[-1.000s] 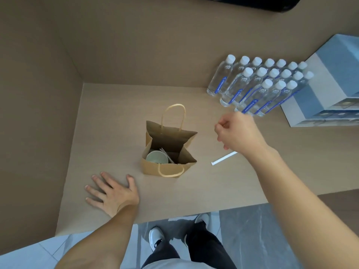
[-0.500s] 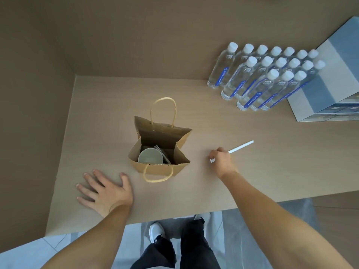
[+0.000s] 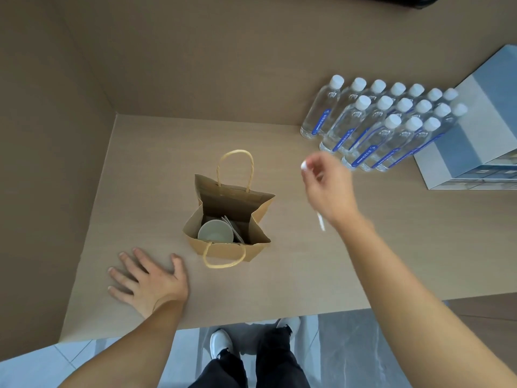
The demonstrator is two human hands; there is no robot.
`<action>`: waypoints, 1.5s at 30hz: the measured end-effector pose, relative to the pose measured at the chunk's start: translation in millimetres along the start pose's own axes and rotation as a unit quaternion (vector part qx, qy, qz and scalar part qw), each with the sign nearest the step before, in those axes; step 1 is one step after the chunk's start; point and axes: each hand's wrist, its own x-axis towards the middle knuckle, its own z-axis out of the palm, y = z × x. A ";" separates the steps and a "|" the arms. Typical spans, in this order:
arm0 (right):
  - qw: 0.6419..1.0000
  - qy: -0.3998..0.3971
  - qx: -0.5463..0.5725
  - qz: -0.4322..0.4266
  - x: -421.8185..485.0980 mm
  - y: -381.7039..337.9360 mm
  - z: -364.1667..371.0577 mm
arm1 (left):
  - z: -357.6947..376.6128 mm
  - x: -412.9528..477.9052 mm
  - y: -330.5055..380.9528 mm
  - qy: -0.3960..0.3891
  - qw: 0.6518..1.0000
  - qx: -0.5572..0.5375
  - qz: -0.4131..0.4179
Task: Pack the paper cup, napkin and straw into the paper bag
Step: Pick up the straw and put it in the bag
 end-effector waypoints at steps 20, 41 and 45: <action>0.930 0.005 0.325 -0.175 -36.3 -176.3 -89.7 | -5.5 -1.8 1.9 -0.003 1.000 0.001 -0.002; 0.900 -0.333 -0.232 -0.161 -33.6 -141.6 29.1 | -19.9 -4.2 5.5 -0.025 1.000 0.017 -0.004; 0.866 -0.356 -0.311 -0.159 -36.3 -145.9 36.8 | -18.1 -4.8 4.7 -0.014 1.000 0.009 0.000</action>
